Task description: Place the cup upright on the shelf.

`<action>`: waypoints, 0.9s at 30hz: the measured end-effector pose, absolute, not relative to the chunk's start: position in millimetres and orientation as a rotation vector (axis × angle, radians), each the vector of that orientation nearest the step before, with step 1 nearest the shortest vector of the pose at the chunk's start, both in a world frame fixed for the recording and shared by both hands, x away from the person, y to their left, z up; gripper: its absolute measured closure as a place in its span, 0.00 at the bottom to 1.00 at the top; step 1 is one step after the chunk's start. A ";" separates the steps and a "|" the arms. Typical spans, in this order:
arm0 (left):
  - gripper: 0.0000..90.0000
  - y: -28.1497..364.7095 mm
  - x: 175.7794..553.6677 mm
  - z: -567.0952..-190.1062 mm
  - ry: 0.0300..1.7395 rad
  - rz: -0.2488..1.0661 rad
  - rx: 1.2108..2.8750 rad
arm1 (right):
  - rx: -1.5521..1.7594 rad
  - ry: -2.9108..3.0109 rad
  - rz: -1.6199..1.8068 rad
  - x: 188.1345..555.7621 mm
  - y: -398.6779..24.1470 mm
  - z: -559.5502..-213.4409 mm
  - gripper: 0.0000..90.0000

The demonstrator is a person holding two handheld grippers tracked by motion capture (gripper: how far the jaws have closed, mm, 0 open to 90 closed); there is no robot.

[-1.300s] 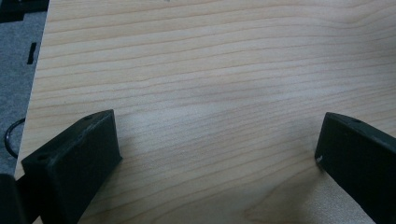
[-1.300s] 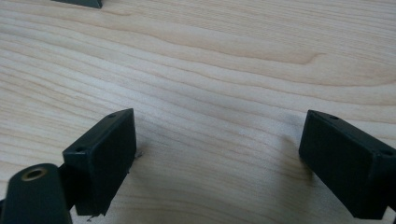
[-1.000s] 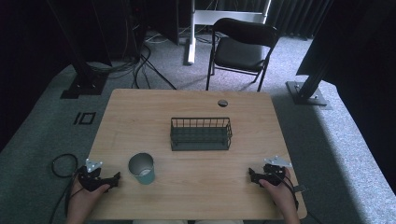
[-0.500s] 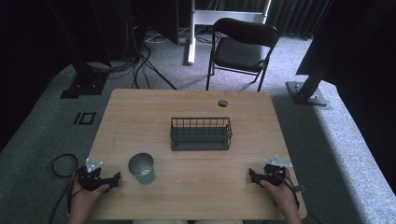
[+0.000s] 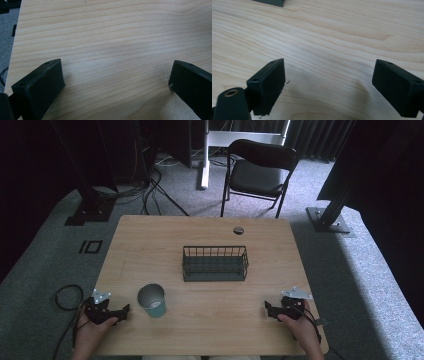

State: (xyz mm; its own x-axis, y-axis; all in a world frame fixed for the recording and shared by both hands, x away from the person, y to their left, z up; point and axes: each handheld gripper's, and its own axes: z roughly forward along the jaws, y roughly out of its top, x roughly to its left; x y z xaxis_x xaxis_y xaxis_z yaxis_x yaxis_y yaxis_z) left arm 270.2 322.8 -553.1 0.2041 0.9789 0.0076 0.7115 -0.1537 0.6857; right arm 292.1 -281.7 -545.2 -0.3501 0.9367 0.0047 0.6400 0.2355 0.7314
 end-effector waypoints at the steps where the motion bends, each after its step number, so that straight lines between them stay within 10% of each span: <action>1: 0.00 322.8 270.2 -553.1 1.566 0.630 1.932 | 1.437 2.082 0.912 292.0 -280.2 -544.3 0.12; 27: 0.00 322.8 270.2 -553.1 1.566 0.630 1.932 | 1.209 2.205 1.122 294.7 -218.7 -527.9 0.13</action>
State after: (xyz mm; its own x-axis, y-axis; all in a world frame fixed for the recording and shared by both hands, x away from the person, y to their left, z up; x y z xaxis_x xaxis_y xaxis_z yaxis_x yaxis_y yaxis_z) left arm 270.2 322.8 -553.1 0.2044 0.9788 0.0075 0.7115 -0.1539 0.6856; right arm 294.7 -218.7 -527.9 -0.5543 0.8313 0.0411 0.5226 0.3092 0.7945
